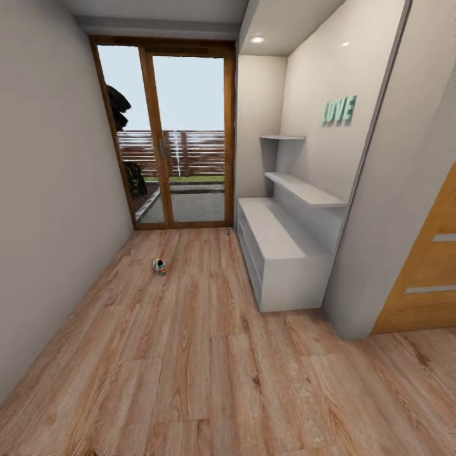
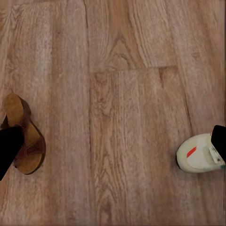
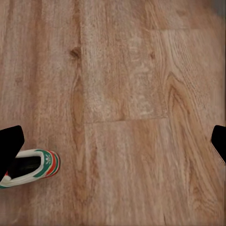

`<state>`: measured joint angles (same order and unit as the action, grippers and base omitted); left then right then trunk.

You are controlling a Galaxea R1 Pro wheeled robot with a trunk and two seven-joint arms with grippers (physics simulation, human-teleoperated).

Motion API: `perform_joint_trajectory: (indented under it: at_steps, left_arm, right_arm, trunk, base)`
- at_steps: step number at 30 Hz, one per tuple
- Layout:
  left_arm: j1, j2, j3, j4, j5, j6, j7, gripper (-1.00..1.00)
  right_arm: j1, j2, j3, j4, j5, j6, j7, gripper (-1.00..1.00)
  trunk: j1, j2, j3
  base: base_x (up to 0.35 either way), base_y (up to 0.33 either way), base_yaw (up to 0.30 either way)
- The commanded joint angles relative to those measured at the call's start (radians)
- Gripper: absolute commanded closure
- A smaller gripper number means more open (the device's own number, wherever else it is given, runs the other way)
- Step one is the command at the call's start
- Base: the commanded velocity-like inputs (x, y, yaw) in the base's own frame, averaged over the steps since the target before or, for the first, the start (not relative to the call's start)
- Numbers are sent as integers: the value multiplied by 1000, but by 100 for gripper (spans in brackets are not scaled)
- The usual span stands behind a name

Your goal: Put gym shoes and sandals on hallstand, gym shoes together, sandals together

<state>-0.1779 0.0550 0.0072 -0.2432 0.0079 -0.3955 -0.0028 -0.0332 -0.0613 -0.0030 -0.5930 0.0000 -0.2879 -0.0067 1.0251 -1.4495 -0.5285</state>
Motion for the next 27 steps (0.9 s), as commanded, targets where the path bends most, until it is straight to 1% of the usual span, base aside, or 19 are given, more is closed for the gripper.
perform_joint_trajectory:
  at_steps: [1, 9, 14, 27]
  left_arm:
    - [-1, 0, 1, 1, 1, -3, 0, -100]
    - [0, 0, 1, 1, 0, -3, 0, -100]
    - [0, 0, 2, 1, 0, -3, 1, -100]
    - [0, 0, 2, 1, 0, -3, 1, -100]
  right_arm:
    - [-1, 0, 0, 1, 0, -3, -1, -100]
    - [-1, 0, 0, 1, 0, -3, -1, -100]
    - [-1, 0, 0, 1, 0, -3, -1, -100]
    - [0, 0, -1, 1, 0, -3, -1, -100]
  trunk:
    - [0, 0, -1]
    - [0, 0, -1]
    - [0, 0, -1]
    - [0, 0, -1]
  base:
    - [0, -269, 106]
    - [0, -246, 203]
    - [0, -86, 219]
    - [0, -5, 21]
